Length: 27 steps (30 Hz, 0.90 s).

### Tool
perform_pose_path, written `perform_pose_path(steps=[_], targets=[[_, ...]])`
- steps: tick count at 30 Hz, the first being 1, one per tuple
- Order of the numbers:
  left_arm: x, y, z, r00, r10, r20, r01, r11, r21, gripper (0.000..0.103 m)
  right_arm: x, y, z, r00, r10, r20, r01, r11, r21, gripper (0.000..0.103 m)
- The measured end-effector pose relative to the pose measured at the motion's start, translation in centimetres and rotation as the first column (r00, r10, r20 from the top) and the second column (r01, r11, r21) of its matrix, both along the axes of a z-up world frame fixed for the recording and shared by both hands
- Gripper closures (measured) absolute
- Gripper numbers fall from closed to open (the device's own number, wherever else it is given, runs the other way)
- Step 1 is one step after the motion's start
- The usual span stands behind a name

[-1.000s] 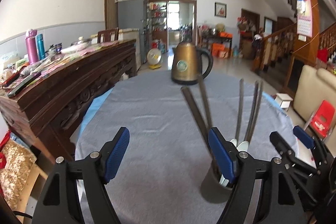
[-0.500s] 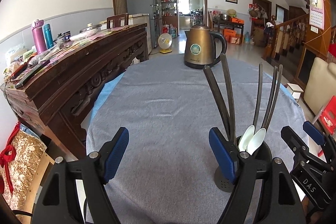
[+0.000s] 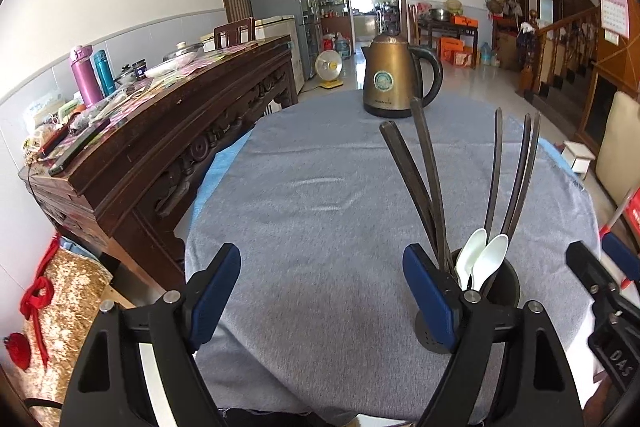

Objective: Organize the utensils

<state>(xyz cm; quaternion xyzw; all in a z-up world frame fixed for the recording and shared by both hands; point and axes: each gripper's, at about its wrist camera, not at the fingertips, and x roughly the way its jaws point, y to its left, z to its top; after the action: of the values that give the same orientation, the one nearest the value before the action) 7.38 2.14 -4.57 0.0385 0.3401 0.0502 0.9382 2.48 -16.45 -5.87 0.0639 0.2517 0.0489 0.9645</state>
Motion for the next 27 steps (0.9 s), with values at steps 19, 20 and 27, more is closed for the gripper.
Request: perform_pose_path(steps=[19, 20, 27], targets=[[-1.4, -1.5, 2.0, 0.995, -0.096, 0.037, 0.093, 0.992, 0.082, 0.019, 0.8, -1.8, 1.5, 0.998, -0.050, -0.029, 0.051, 0.997, 0.057, 0.024], [-1.7, -1.2, 2.2, 0.993, -0.101, 0.057, 0.095, 0.992, 0.086, 0.019, 1.1, -1.8, 1.6, 0.998, -0.053, -0.030, 0.055, 0.997, 0.060, 0.024], [-2.3, 2.0, 1.3, 0.993, -0.093, 0.073, 0.090, 0.995, 0.032, 0.019, 2.4, -1.8, 3.1, 0.996, -0.076, -0.038, 0.078, 0.996, 0.053, 0.024]])
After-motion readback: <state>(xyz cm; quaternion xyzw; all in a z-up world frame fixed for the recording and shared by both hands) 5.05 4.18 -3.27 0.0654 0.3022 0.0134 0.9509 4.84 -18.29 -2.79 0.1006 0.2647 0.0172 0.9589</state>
